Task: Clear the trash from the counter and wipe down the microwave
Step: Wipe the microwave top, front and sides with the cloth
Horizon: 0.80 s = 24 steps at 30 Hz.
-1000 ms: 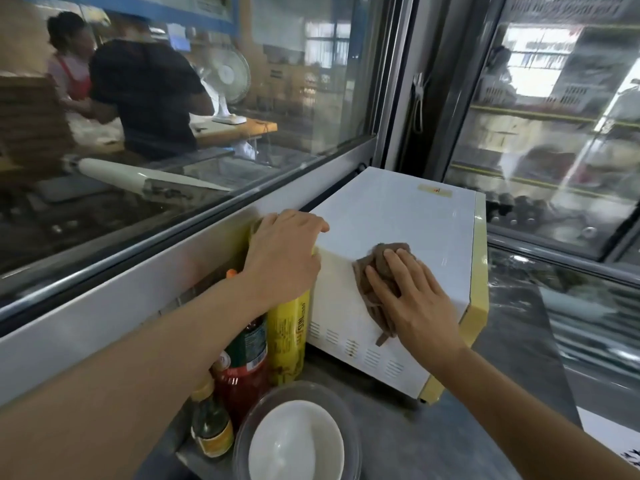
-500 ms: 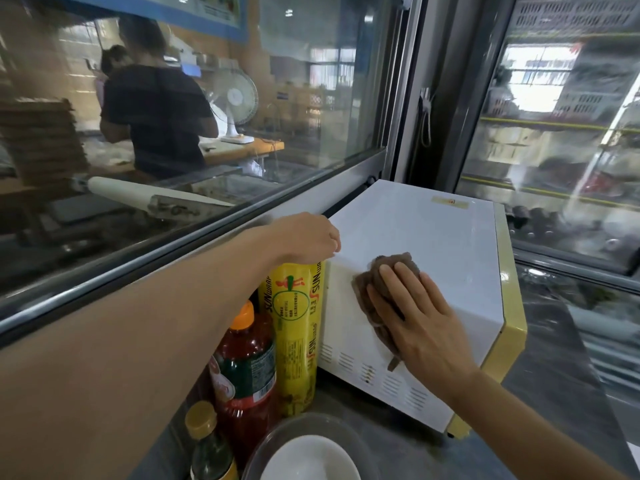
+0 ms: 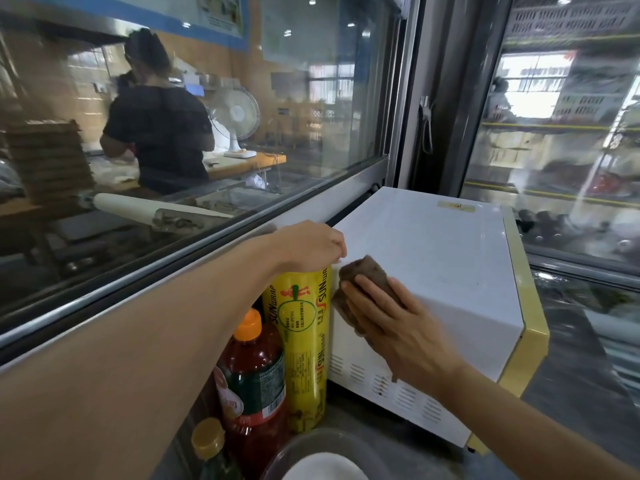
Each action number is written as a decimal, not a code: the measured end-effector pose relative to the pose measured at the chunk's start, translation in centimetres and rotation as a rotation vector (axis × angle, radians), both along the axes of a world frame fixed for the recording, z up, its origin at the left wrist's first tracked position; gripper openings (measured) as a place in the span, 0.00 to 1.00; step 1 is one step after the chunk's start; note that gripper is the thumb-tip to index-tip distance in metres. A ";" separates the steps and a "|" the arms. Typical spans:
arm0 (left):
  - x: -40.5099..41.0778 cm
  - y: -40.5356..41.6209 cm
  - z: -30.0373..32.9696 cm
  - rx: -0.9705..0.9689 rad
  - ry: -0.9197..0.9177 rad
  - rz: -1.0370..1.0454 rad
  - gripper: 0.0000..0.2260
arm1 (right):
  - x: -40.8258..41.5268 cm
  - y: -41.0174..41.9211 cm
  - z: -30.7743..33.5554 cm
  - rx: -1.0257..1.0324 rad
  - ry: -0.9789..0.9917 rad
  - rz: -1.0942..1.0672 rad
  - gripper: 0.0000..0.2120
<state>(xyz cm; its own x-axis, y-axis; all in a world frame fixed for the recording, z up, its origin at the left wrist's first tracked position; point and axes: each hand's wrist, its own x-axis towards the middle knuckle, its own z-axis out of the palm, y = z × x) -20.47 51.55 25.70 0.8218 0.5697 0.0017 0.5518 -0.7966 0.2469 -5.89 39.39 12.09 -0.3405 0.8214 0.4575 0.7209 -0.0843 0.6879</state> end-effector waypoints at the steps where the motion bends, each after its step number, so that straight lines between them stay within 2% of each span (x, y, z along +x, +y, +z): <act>1: 0.0 0.1 -0.1 0.011 -0.001 0.001 0.14 | -0.1 0.4 0.3 0.028 0.013 -0.006 0.28; 5: 0.0 0.3 -0.3 -0.026 -0.037 0.003 0.14 | -0.5 1.6 -1.4 0.025 0.043 0.033 0.27; 10: -0.2 0.4 -0.4 -0.101 -0.075 0.027 0.14 | -0.2 0.8 -3.1 -0.165 -0.063 0.081 0.25; 12: -0.2 0.3 -0.4 -0.119 -0.073 0.041 0.14 | 0.0 0.9 -1.9 -0.183 -0.082 0.065 0.32; 14: -0.2 0.3 -0.3 -0.113 -0.072 0.045 0.14 | 0.1 1.1 -0.6 -0.158 -0.062 0.064 0.33; 17: -0.1 0.3 -0.4 -0.109 -0.087 0.046 0.14 | 0.2 1.6 0.4 -0.116 -0.064 0.086 0.29; 24: 0.2 0.4 -0.8 -0.100 -0.118 0.042 0.14 | 0.0 2.0 -0.9 -0.066 -0.027 0.076 0.31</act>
<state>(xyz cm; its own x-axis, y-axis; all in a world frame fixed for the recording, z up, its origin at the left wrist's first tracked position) -20.30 51.97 24.92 0.7947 0.6058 0.0387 0.5464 -0.7417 0.3890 -5.88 41.35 11.14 -0.4146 0.8208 0.3930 0.7047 0.0163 0.7094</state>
